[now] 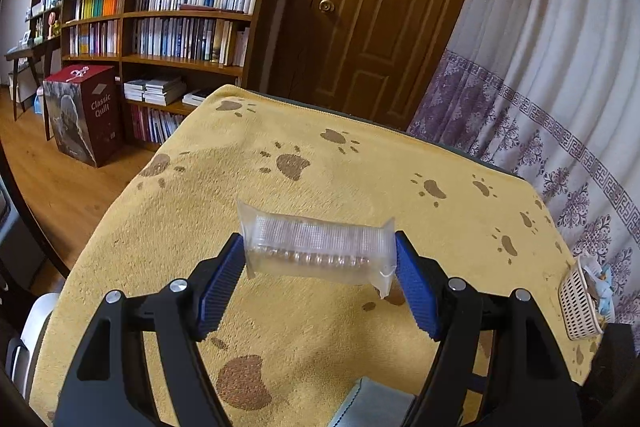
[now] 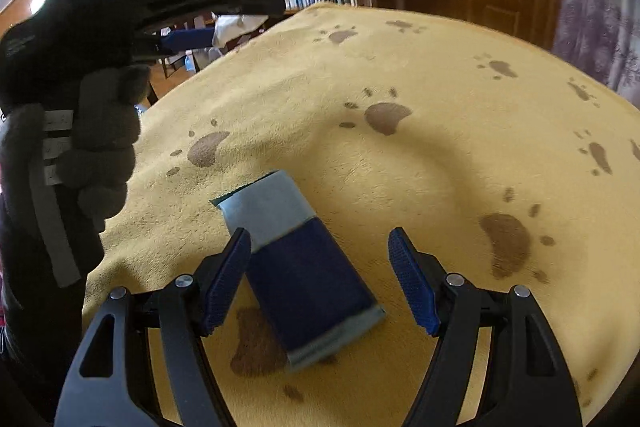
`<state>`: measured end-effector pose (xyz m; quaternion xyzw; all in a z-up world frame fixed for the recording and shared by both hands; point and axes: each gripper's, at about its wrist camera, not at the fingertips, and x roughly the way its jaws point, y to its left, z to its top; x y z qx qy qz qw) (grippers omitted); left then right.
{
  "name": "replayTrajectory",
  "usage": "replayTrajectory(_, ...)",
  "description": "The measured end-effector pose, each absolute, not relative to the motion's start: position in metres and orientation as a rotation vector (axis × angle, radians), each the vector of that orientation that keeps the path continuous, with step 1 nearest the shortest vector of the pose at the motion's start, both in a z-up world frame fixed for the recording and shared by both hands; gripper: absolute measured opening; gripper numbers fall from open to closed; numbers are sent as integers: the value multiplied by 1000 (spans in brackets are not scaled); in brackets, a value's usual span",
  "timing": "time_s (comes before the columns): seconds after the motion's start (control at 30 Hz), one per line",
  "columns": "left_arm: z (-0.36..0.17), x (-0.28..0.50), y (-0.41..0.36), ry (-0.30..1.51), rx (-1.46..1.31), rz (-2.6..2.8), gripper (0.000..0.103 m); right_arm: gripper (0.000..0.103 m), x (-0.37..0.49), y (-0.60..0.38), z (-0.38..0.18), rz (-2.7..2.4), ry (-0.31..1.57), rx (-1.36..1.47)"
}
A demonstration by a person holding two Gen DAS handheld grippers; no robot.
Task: Organize snacks
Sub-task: 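Grasp the dark-blue box with the right gripper while the left holds the clear packet, then carry the dark-blue box into the white basket and open the right gripper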
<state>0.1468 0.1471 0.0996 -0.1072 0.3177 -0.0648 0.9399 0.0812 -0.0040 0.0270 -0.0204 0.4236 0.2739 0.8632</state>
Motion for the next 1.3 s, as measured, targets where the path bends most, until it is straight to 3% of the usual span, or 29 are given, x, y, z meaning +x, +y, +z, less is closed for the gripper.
replayTrajectory(0.47, 93, 151, 152, 662, -228, -112, 74, 72, 64, 24, 19, 587, 886, -182)
replayTrajectory(0.77, 90, 151, 151, 662, -215, -105, 74, 52, 58, 31, 19, 503, 858, -232)
replayTrajectory(1.3, 92, 147, 128, 656, -178, -149, 74, 51, 33, -55, 41, 347, 824, 24)
